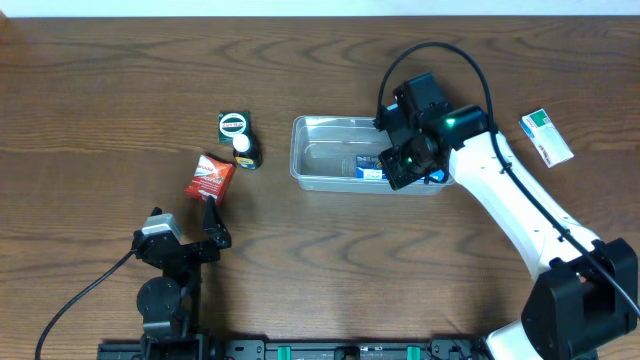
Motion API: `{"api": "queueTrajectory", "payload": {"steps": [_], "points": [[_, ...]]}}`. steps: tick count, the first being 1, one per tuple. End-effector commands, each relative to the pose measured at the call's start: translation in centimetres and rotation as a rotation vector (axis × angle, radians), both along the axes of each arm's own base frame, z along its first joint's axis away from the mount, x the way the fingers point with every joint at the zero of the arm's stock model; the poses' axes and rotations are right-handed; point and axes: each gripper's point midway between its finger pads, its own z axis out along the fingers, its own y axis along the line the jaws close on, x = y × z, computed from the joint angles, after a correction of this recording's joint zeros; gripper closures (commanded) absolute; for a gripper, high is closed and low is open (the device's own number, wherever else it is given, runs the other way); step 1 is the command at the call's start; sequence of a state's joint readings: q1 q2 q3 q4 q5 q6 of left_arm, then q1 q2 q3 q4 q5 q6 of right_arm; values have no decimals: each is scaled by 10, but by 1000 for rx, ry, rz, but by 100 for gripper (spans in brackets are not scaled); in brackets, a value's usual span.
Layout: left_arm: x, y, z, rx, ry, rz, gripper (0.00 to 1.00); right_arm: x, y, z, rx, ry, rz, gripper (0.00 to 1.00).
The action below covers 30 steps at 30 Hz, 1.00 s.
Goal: Pack container
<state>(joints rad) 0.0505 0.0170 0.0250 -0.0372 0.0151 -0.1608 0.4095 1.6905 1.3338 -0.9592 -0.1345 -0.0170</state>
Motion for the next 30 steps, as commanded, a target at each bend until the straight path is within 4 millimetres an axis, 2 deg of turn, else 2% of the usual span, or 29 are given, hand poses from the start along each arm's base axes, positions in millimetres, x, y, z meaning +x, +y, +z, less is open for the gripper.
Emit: {"api": "queueTrajectory", "payload": {"steps": [1, 13, 19, 24, 28, 30], "points": [[-1, 6, -19, -3, 58, 32, 2, 0, -7, -8, -6, 9, -37, 99], [-1, 6, -19, -3, 58, 32, 2, 1, -12, -38, 3, -13, -49, 99], [-1, 6, -19, -3, 58, 32, 2, 8, -12, -35, 14, -39, -55, 99], [-1, 6, -19, -3, 58, 32, 2, 22, -8, -9, 43, -84, -62, 99], [-1, 6, -19, -3, 58, 32, 2, 35, -6, 29, 62, -155, -50, 99], [-1, 6, -19, -4, 58, 32, 2, 43, -14, 49, 55, -196, -69, 96]]}}
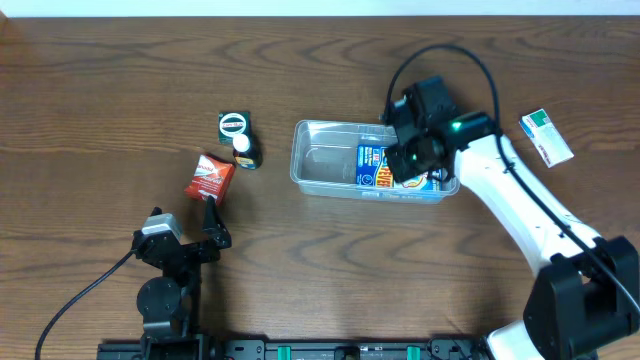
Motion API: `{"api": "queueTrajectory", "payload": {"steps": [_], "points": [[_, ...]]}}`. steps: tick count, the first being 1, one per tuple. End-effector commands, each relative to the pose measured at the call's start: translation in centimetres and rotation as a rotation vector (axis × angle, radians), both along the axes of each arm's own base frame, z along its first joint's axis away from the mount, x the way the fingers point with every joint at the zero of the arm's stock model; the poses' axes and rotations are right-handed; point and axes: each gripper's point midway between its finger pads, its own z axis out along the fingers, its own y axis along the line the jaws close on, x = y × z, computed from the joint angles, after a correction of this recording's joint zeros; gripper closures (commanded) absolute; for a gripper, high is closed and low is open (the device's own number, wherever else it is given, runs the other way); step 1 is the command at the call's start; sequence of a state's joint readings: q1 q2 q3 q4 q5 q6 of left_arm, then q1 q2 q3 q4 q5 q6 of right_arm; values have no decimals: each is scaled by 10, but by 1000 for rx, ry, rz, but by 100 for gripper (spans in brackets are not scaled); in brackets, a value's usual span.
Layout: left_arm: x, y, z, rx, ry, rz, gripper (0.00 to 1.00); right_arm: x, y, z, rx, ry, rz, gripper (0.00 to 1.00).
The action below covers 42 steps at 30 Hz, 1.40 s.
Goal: Pack container
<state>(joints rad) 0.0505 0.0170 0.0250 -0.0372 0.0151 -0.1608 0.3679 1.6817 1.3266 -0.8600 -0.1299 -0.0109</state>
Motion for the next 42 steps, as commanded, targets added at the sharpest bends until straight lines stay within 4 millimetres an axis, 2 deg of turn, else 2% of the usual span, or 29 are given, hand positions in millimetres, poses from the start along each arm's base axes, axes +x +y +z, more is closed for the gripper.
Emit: {"api": "queueTrajectory", "payload": {"steps": [1, 4, 6, 8, 13, 17, 20, 24, 35, 42], "points": [[-1, 6, -19, -3, 58, 32, 2, 21, -14, 51, 10, -125, -39, 95], [-1, 6, -19, -3, 58, 32, 2, 34, -41, 71, -26, -171, -95, 88], [-1, 6, -19, -3, 58, 32, 2, 42, -64, 78, -51, -190, -141, 75], [-1, 6, -19, -3, 58, 32, 2, 49, -94, 79, -84, -199, -209, 62], [-1, 6, -19, -4, 58, 32, 2, 57, -173, 75, -123, -192, -404, 45], [-1, 6, -19, -4, 58, 32, 2, 58, -230, 70, -142, -190, -526, 36], [-1, 6, -19, -3, 58, 32, 2, 58, -256, 61, -167, -177, -547, 35], [-1, 6, -19, -3, 58, 32, 2, 61, -280, 38, -204, -141, -525, 31], [-1, 6, -19, -3, 58, 32, 2, 71, -320, -25, -281, -62, -382, 22], [-1, 6, -19, -3, 58, 32, 2, 71, -327, -69, -287, 7, -293, 21]]}}
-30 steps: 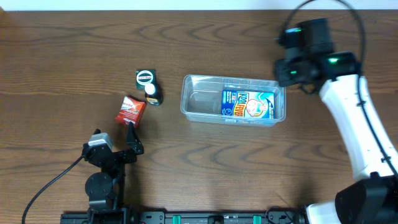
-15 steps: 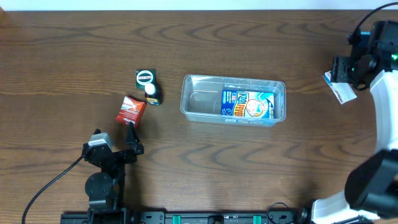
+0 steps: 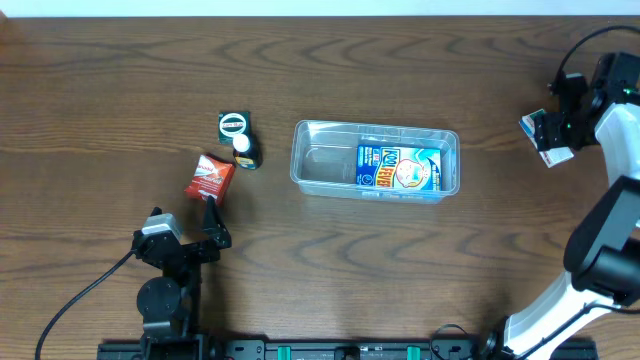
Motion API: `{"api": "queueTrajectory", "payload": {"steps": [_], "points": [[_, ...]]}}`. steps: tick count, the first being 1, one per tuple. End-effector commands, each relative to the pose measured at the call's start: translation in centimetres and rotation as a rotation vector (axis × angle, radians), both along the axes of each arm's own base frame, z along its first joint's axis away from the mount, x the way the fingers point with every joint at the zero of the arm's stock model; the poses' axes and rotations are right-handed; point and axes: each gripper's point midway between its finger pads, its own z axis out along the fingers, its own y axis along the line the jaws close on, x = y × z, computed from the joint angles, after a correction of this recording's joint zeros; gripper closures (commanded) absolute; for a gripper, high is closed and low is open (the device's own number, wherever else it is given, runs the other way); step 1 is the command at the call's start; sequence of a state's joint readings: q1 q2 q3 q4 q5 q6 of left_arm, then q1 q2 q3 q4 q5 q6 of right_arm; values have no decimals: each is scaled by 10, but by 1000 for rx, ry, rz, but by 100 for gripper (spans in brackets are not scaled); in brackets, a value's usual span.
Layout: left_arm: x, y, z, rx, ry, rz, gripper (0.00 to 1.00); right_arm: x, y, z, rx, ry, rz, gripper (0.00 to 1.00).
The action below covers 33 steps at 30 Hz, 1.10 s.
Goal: Pack container
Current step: 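Grasp the white-green Panadol box with the right gripper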
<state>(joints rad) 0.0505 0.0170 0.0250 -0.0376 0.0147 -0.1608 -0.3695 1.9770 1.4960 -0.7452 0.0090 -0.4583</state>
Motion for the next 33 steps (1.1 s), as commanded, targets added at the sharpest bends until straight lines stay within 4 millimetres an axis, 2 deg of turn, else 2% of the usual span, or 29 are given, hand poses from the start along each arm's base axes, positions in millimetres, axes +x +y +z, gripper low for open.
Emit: {"api": "queueTrajectory", "payload": {"steps": [1, 6, 16, 27, 33], "points": [[-1, 6, -19, -3, 57, 31, 2, 0, -1, -23, 11, 43, 68, 21], [-1, 6, -19, -3, 57, 31, 2, 1, 0, -45, 30, 72, 69, 24], [-1, 6, -19, -4, 57, 31, 2, 5, -1, -48, 34, 57, 71, 29], [-1, 6, -19, -4, 57, 31, 2, 19, -7, -42, 6, 1, 79, 17], [-1, 5, -19, -3, 57, 31, 2, 21, -7, -48, 1, 4, 96, 16]]}}
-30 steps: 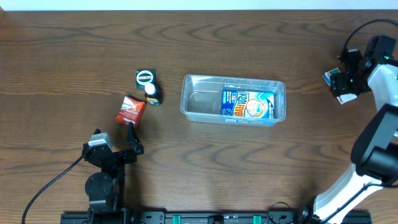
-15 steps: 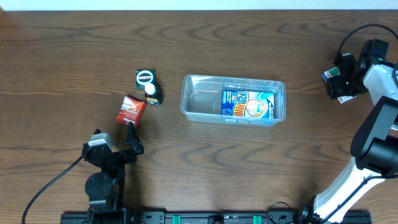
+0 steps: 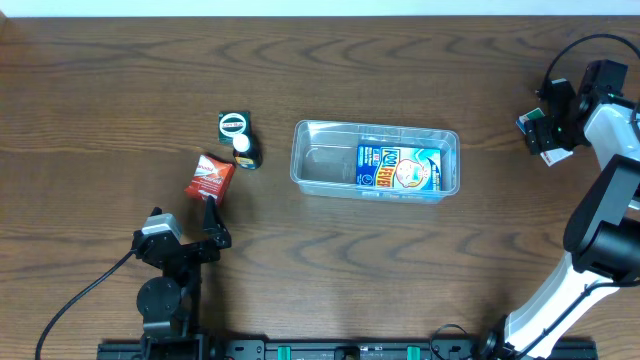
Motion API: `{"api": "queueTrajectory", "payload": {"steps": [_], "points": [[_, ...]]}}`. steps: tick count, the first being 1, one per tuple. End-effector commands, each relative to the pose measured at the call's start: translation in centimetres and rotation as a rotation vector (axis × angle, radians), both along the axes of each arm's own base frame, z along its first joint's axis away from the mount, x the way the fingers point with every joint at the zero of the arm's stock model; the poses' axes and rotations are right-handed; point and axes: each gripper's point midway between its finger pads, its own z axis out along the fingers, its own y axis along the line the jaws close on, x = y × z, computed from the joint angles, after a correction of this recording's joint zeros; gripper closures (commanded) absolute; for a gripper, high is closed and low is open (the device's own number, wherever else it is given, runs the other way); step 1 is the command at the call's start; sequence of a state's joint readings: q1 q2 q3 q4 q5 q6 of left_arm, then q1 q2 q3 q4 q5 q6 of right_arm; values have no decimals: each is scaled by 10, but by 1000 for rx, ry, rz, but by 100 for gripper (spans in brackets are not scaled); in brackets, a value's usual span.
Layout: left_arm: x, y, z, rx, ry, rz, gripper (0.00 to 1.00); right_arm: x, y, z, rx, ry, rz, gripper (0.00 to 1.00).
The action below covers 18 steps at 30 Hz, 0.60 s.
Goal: Pack container
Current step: 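Grasp the white-green Panadol box with the right gripper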
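Observation:
A clear plastic container (image 3: 312, 165) stands mid-table with a blue and white packet (image 3: 400, 168) lying flat in its right half. At the far right my right gripper (image 3: 543, 131) is down over a white and green box (image 3: 523, 122). Only a corner of the box shows past the gripper, and whether the fingers are shut on it cannot be told. My left gripper (image 3: 214, 226) rests at the front left, just below a red packet (image 3: 209, 177), holding nothing.
Left of the container stand a small dark bottle with a white cap (image 3: 244, 150) and a dark square item with a round label (image 3: 233, 124). The right arm's cable loops above the gripper near the table's right edge.
The right gripper has shifted slightly to the left and turned over the white and green box, hiding more of it. Container, blue packet and left arm are unchanged.
My right gripper first was low in the container's right end with the blue packet. Then the packet lay flat in the container with the gripper above its right end. Later the gripper was at the white and green box at the far right, where it remains.

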<state>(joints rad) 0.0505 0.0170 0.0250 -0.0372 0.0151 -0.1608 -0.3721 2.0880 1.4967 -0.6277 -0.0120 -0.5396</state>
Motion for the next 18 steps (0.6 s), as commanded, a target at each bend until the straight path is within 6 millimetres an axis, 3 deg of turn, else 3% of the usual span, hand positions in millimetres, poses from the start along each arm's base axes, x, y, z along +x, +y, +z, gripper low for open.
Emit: {"api": "queueTrajectory", "payload": {"steps": [1, 14, 18], "points": [[-1, 6, -19, -3, 58, 32, 2, 1, -2, -11, 12, 12, 15, 16], [-1, 6, -19, -4, 58, 32, 2, -1, -1, -16, 19, 23, 11, 29], [-1, 6, -19, -3, 58, 31, 2, -2, -1, -16, 29, 24, -11, 42]]}}
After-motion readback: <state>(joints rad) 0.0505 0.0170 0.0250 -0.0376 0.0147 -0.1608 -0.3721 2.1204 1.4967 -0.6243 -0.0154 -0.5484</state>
